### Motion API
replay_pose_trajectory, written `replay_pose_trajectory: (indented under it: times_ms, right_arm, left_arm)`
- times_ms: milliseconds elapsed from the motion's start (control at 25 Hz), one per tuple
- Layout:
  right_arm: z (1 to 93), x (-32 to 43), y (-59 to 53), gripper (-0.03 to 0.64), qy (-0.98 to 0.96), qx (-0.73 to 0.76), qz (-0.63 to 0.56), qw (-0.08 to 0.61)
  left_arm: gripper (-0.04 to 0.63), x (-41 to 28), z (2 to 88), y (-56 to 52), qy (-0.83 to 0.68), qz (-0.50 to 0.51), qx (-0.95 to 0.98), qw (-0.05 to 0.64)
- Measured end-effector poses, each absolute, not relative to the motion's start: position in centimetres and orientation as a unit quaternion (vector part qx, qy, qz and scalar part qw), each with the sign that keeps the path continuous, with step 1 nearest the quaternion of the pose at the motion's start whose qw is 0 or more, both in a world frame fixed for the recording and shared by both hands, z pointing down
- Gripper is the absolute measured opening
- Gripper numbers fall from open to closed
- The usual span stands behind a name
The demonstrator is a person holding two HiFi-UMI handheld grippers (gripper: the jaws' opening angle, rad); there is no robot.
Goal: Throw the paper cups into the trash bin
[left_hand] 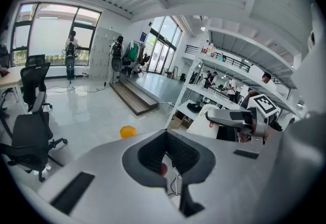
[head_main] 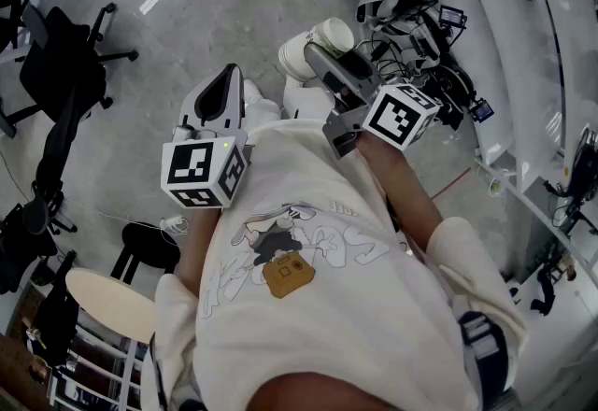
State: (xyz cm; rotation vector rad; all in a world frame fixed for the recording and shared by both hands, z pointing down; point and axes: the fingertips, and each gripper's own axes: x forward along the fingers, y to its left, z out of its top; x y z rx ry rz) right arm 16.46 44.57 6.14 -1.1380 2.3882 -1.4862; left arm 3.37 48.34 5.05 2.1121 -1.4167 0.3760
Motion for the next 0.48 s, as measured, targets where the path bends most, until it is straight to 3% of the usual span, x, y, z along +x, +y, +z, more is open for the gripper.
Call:
replay_pose_trajectory:
  times_ms: [480]
  right_arm:
    - [4.6, 17.8, 45.5, 0.304, 0.796, -0.381, -0.465, 0.062]
  left_arm:
    - [0.006, 5.2, 4.3, 48.6, -0.521, 0.142, 0.798, 0.268]
